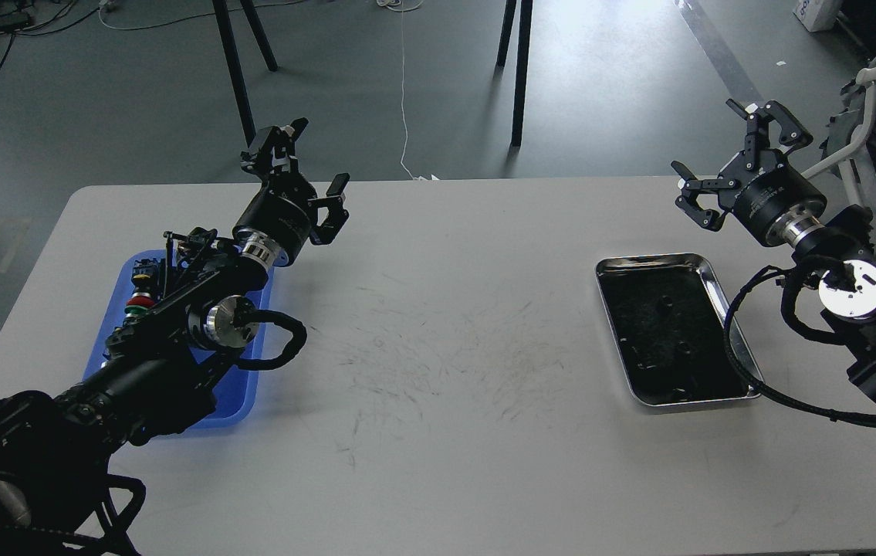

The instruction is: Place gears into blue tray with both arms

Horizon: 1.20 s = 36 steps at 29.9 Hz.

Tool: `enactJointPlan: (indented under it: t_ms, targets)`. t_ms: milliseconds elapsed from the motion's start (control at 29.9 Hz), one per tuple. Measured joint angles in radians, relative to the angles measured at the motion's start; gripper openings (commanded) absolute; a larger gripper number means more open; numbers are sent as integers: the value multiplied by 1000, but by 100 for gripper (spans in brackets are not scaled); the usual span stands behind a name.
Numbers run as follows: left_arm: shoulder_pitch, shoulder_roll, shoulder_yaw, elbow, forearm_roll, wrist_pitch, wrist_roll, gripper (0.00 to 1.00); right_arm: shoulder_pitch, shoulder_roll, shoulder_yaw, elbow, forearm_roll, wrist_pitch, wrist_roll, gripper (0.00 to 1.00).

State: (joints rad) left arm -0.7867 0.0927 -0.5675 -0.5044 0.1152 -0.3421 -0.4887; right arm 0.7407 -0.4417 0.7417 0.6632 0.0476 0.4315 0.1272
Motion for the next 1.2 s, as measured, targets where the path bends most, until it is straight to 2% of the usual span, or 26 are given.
enactJointPlan:
  t_ms: [635, 936, 1203]
  targets:
    - [3, 4, -2, 0, -2, -8, 0, 98, 2, -7, -3, 1, -4, 11, 9, 99]
    - [4, 2, 0, 0, -2, -8, 0, 98, -6, -12, -8, -1, -91, 8, 9, 99]
    - [3, 1, 0, 0, -2, -8, 0, 98, 7, -47, -89, 2, -120, 8, 10, 99]
